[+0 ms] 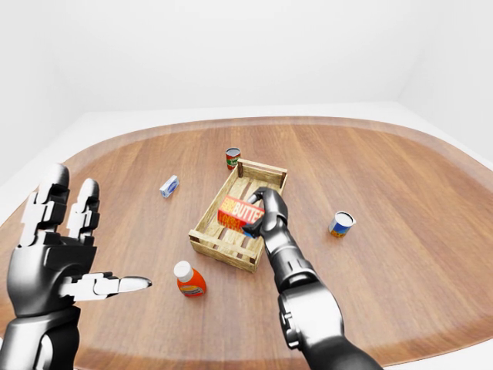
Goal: Pick up the butter and put it in the tray.
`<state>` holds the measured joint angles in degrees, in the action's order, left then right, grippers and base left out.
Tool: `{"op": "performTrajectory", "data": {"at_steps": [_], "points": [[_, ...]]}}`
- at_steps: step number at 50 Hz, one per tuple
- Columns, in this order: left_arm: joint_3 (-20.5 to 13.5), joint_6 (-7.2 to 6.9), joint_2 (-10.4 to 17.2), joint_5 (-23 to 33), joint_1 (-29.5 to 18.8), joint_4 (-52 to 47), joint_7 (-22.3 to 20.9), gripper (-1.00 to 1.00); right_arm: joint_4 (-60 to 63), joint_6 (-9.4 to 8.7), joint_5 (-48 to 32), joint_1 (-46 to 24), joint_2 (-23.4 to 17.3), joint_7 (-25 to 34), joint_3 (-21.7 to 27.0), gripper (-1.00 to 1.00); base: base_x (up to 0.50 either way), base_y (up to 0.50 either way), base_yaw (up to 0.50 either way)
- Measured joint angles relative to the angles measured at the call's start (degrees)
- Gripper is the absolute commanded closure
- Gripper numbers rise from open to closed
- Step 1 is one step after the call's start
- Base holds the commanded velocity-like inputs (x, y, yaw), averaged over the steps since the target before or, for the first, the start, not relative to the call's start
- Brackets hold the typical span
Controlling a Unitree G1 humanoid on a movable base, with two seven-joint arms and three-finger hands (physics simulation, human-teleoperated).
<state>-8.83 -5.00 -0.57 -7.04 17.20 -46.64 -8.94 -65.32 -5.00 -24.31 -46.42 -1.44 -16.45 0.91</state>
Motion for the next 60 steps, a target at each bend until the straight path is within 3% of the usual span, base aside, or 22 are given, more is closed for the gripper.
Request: {"op": "performTrajectory", "data": {"at_steps": [23, 24, 25, 26, 27, 60], "points": [[-0.1, 0.00, 0.0, -0.1, 0.0, -0.1, -0.1, -1.00, -0.3, 0.00, -1.0, 0.7, 0.3, 0.3, 0.4, 1.00, 0.00, 0.00, 0.00], [-0.1, 0.00, 0.0, -0.1, 0.0, -0.1, -0.1, -1.00, -0.3, 0.00, -1.0, 0.7, 0.3, 0.3, 0.4, 0.73, 0.00, 0.00, 0.00], [-0.1, 0.00, 0.0, -0.1, 0.0, -0.1, -0.1, -1.00, -0.3, 0.00, -1.1, 0.7, 0.2, 0.2, 0.5, -0.30, 0.00, 0.00, 0.00], [-0.1, 0.00, 0.0, -0.1, 0.0, -0.1, -0.1, -1.00, -0.2, 0.00, -1.1, 0.6, 0.3, 0.1, 0.5, -0.79, 0.00, 0.00, 0.00], [-0.2, 0.00, 0.0, -0.1, -0.1, -0.1, -0.1, -1.00, -0.1, 0.00, -1.1, 0.6, 0.3, 0.0, 0.6, -1.00, 0.00, 0.00, 0.00], [-0.3, 0.00, -0.1, -0.2, 0.1, -0.5, -0.3, -1.00, 1.3, 0.00, -0.7, -0.5, 0.5, -0.7, 1.1, -1.00, 0.00, 0.00, 0.00]]}}
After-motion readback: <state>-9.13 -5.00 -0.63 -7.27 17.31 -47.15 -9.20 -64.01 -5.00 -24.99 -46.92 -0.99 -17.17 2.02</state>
